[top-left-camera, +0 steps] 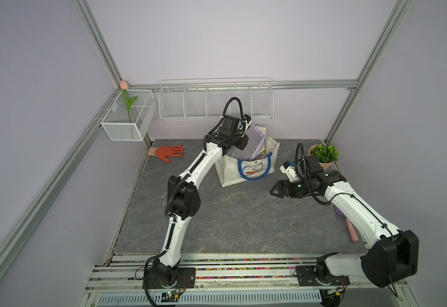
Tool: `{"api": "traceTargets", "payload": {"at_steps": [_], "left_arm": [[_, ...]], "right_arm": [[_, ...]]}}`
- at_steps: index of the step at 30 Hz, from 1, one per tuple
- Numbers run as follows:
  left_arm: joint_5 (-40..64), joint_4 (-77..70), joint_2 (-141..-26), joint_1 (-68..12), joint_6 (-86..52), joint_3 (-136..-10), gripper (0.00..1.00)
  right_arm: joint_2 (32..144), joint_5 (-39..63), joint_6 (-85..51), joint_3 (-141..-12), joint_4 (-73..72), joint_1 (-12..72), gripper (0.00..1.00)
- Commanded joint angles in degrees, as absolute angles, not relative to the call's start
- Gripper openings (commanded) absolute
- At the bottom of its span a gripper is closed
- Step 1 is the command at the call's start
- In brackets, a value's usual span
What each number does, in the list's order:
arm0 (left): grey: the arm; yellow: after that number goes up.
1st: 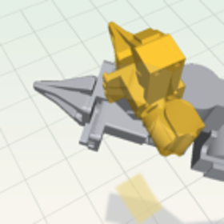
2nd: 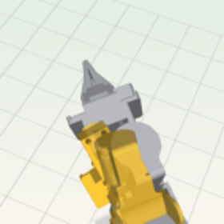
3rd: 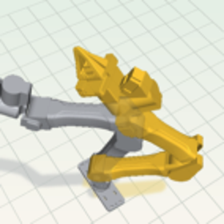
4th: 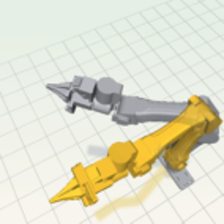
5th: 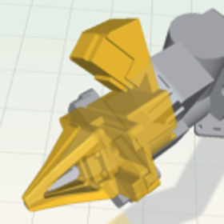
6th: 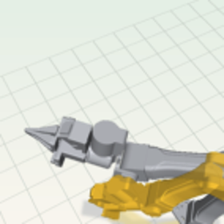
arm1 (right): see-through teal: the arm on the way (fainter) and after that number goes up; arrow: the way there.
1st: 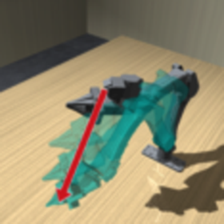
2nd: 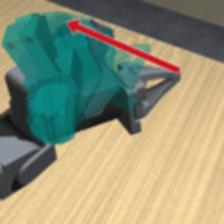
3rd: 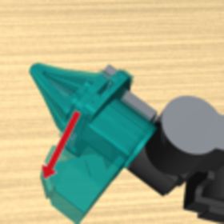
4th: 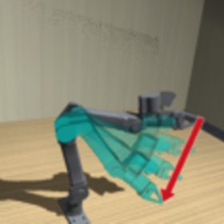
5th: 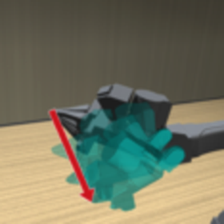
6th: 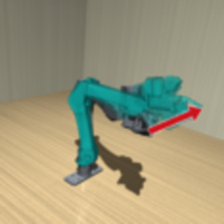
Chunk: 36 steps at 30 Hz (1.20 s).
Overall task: Put the pencil pouch into the canvas bag
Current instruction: Pick up the pencil pouch.
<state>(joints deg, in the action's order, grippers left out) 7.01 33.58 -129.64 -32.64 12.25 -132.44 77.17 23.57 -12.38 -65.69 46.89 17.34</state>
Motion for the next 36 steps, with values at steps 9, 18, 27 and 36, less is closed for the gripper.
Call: {"api": "traceTargets", "payload": {"at_steps": [9, 18, 27, 36], "left_arm": [[4.3, 33.8, -132.7, -32.6, 11.1, -133.6, 0.18], [3.9, 34.0, -134.9, -32.7, 10.1, -135.2, 0.15], [3.1, 34.0, -125.4, -32.7, 10.2, -131.6, 0.45], [-0.2, 22.5, -94.8, -37.2, 4.4, -97.2, 0.77]], "right_arm": [[76.7, 23.5, -11.2, -66.2, 46.9, 17.1, 0.82], [76.6, 22.9, -10.8, -67.5, 47.7, 17.1, 0.82], [74.7, 18.9, -10.4, -69.3, 49.0, 17.1, 0.85], [68.0, 1.8, -9.3, -65.7, 43.4, 16.0, 0.88]]}}
